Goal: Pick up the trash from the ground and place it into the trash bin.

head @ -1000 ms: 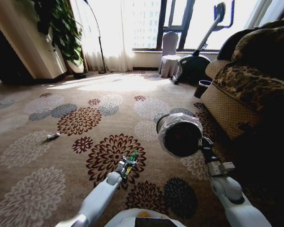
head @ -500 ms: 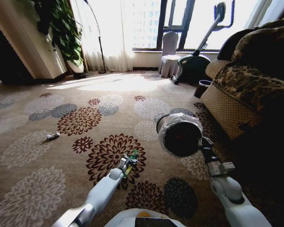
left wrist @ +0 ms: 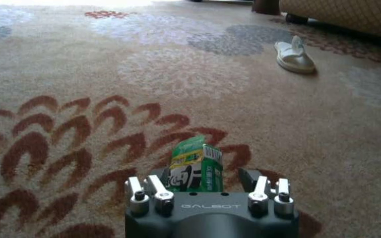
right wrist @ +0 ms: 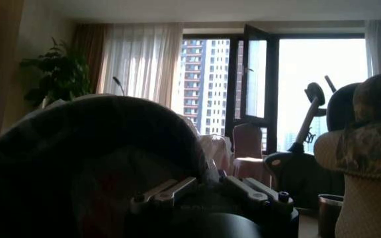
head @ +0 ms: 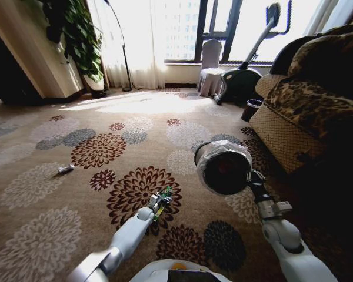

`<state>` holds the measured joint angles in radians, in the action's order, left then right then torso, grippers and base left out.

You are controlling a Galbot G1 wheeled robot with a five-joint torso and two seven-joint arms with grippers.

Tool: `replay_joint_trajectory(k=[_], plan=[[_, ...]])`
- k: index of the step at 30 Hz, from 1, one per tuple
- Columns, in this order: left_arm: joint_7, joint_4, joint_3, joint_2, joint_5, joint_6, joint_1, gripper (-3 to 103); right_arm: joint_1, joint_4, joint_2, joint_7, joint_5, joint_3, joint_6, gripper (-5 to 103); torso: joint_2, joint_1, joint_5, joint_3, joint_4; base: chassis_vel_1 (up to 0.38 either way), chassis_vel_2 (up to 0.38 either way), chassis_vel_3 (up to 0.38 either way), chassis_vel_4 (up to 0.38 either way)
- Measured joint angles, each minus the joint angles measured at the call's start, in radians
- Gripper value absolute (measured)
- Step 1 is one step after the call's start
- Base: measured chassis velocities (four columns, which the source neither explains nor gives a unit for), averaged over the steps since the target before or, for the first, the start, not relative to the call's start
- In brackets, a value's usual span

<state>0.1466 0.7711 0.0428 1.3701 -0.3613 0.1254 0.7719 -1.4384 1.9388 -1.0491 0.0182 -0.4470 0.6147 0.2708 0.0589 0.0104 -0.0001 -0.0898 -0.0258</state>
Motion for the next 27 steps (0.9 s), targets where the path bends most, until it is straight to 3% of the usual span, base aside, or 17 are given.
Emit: replay_joint_trajectory(k=[2, 3, 6, 9, 13, 14, 15, 17, 21, 27], plan=[[0.0, -0.003, -0.002, 0.0, -0.003, -0.001, -0.003, 69, 0.0, 0.0, 0.0, 0.0, 0.0, 0.0, 0.0, 0, 0.0, 0.0, 0.0001, 0.0, 0.0, 0.0, 0.0, 0.0, 0.0], [0.0, -0.005, -0.003, 0.0, -0.004, -0.003, -0.004, 58, 0.0, 0.0, 0.0, 0.0, 0.0, 0.0, 0.0, 0, 0.0, 0.0, 0.0001, 0.0, 0.0, 0.0, 0.0, 0.0, 0.0], [0.0, -0.005, -0.004, -0.001, -0.006, -0.005, -0.005, 53, 0.0, 0.0, 0.0, 0.0, 0.0, 0.0, 0.0, 0, 0.0, 0.0, 0.0001, 0.0, -0.0001, 0.0, 0.0, 0.0, 0.0], [0.0, -0.006, -0.006, -0.002, -0.011, -0.009, -0.005, 36, 0.0, 0.0, 0.0, 0.0, 0.0, 0.0, 0.0, 0, 0.0, 0.0, 0.0001, 0.0, 0.0, 0.0, 0.0, 0.0, 0.0], [0.0, -0.006, -0.006, -0.002, -0.012, -0.01, -0.005, 31, 0.0, 0.0, 0.0, 0.0, 0.0, 0.0, 0.0, 0, 0.0, 0.0, 0.0, 0.0, 0.0, 0.0, 0.0, 0.0, 0.0], [0.0, -0.006, -0.007, -0.001, -0.012, -0.01, -0.003, 20, 0.0, 0.0, 0.0, 0.0, 0.0, 0.0, 0.0, 0, 0.0, 0.0, 0.0, 0.0, 0.0, 0.0, 0.0, 0.0, 0.0], [0.0, -0.006, -0.007, -0.001, -0.012, -0.01, -0.002, 20, 0.0, 0.0, 0.0, 0.0, 0.0, 0.0, 0.0, 0, 0.0, 0.0, 0.0, 0.0, 0.0, 0.0, 0.0, 0.0, 0.0], [0.0, 0.002, -0.008, -0.003, -0.012, -0.011, 0.003, 10, 0.0, 0.0, 0.0, 0.0, 0.0, 0.0, 0.0, 0, 0.0, 0.0, 0.0, 0.0, -0.0001, 0.0, 0.0, 0.0, 0.0], [0.0, 0.009, -0.008, -0.007, -0.015, -0.012, 0.007, 0, 0.0, 0.0, 0.0, 0.0, 0.0, 0.0, 0.0, 0, 0.0, 0.0, 0.0001, 0.0, 0.0, 0.0, 0.0, 0.0, 0.0], [-0.001, 0.024, -0.011, -0.01, -0.016, -0.013, 0.017, 0, 0.0, 0.0, 0.0, 0.0, 0.0, 0.0, 0.0, 0, 0.0, 0.0, 0.0001, 0.0, 0.0, 0.0, 0.0, 0.0, 0.0]])
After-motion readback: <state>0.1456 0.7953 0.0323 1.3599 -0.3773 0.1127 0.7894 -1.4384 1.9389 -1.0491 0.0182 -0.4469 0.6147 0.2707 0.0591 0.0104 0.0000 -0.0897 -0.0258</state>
